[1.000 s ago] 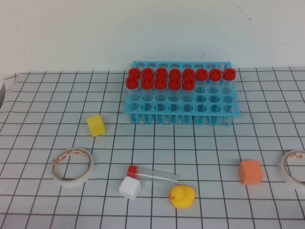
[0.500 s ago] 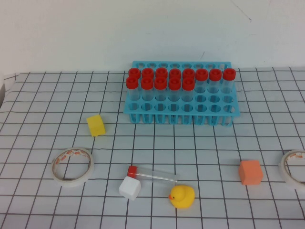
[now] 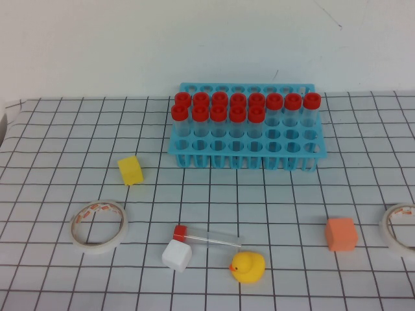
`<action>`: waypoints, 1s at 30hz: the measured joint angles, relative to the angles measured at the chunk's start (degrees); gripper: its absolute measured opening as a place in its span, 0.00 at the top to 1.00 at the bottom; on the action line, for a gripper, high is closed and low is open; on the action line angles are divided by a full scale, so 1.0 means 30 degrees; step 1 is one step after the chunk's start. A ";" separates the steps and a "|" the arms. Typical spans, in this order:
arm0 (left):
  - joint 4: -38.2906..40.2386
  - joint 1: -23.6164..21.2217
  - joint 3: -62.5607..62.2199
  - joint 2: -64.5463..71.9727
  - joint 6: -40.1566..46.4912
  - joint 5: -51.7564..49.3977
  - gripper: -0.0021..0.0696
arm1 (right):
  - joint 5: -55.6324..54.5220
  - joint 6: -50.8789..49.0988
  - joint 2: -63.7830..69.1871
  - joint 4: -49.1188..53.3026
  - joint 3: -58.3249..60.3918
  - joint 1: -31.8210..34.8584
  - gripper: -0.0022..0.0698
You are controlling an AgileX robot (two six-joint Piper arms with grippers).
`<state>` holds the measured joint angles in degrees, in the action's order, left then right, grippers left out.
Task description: Place the test tubes
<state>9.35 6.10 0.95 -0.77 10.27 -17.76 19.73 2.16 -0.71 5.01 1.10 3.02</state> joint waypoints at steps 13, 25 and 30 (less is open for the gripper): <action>0.0082 0.0000 0.0036 0.0000 0.0073 0.8924 0.97 | -0.9240 0.0000 0.0000 0.0000 0.0160 0.0000 0.97; 0.0075 0.0000 0.0036 0.0000 0.0073 1.4338 0.97 | -1.4519 0.0000 0.0000 -0.0162 0.0160 0.0000 0.97; 0.0121 0.0000 0.0036 0.0000 -0.0736 1.4292 0.97 | -1.4641 0.0000 0.0000 -0.0245 0.0160 0.0000 0.97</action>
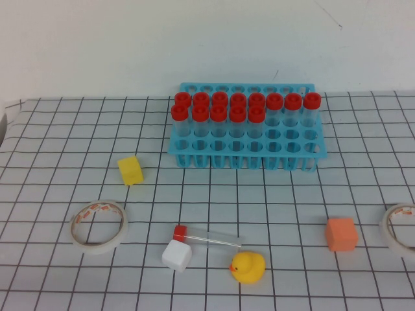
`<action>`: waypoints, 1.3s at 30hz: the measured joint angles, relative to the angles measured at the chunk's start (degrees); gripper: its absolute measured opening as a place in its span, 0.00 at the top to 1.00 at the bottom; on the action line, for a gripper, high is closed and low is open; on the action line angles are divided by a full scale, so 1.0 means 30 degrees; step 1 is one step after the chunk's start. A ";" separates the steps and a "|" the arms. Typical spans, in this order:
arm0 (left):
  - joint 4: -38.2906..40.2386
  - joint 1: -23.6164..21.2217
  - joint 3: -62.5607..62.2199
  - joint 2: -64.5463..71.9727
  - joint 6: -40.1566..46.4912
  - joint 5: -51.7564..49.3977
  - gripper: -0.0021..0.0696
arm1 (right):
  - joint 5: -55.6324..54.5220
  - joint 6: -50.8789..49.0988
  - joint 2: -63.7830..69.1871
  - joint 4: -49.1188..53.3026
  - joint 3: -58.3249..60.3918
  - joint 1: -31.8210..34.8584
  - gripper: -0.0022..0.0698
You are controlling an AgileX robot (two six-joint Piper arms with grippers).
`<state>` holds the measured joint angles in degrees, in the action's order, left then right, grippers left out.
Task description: Place the test tubes
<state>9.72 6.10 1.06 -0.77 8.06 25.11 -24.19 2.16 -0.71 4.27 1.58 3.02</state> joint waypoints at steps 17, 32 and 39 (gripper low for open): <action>0.0018 0.0000 -0.9746 0.4979 0.0083 -1.1185 0.97 | 1.1196 0.1624 0.5838 0.0633 -1.0680 0.0000 0.97; 0.2829 0.0000 -1.1060 1.1193 0.0115 -1.4929 0.97 | 2.2853 1.7531 1.7746 -1.2950 -1.8280 -0.0315 0.97; 0.2870 0.0000 -1.1060 1.1875 0.0121 -1.6725 0.97 | 2.4143 2.0480 2.4911 -1.4651 -1.9586 -0.4568 0.97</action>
<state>18.33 6.10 -32.12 34.86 8.42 -25.06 48.24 63.60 74.02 -39.68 -57.18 -10.68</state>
